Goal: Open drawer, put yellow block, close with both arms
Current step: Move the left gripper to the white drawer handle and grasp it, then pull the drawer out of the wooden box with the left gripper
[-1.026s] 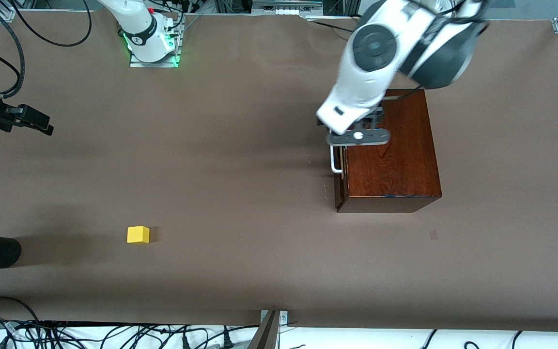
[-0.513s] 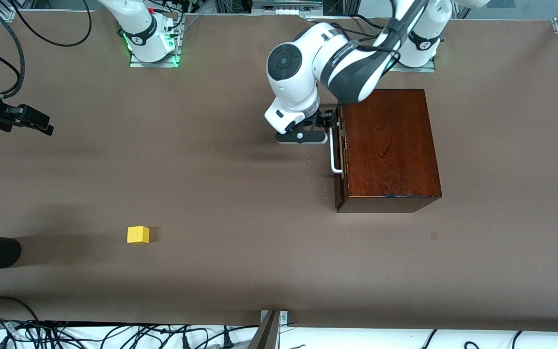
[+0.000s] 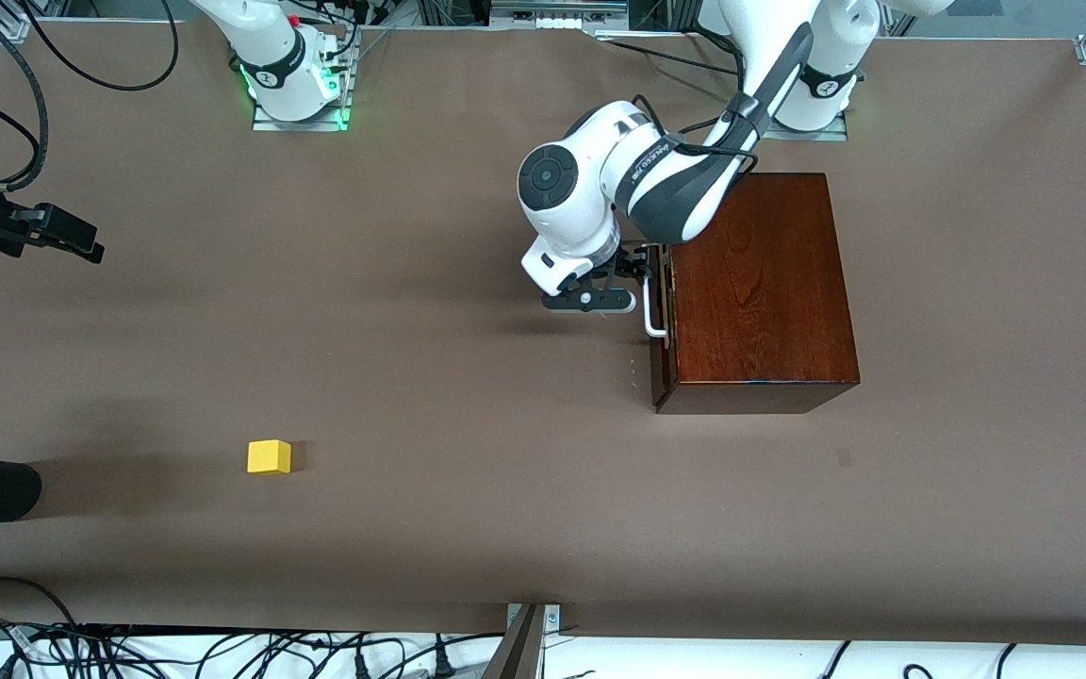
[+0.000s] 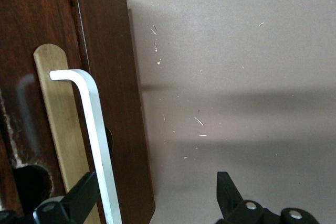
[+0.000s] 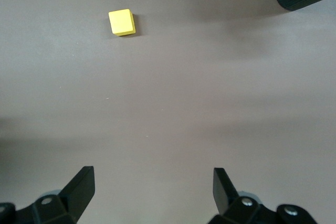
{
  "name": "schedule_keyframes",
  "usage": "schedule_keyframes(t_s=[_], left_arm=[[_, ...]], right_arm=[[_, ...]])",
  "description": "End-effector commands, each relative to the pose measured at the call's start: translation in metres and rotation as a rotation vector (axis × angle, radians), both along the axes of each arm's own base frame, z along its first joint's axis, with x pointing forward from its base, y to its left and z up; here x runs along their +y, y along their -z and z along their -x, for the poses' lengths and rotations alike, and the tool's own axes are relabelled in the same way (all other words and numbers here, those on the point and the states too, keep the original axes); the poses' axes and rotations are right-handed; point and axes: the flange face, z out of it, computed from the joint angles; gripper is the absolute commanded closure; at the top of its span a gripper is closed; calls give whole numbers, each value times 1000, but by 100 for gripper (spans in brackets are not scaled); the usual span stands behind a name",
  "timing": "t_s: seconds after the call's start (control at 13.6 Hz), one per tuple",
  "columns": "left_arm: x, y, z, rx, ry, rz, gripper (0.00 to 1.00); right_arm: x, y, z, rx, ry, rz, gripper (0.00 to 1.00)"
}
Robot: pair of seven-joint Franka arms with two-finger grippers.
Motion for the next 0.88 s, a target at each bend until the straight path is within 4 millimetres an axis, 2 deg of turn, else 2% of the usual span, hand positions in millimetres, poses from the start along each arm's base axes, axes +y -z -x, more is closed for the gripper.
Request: schedule_keyframes(t_s=[0.0,0.81], left_arm=[[2,7,-12,-37,19,-29,0],[17,26,-11,-2,-9,-57,0]], right_arm=[[-1,-4,-1,-7,6,4,0],[-1,-4,-1,-9,6,4,0]])
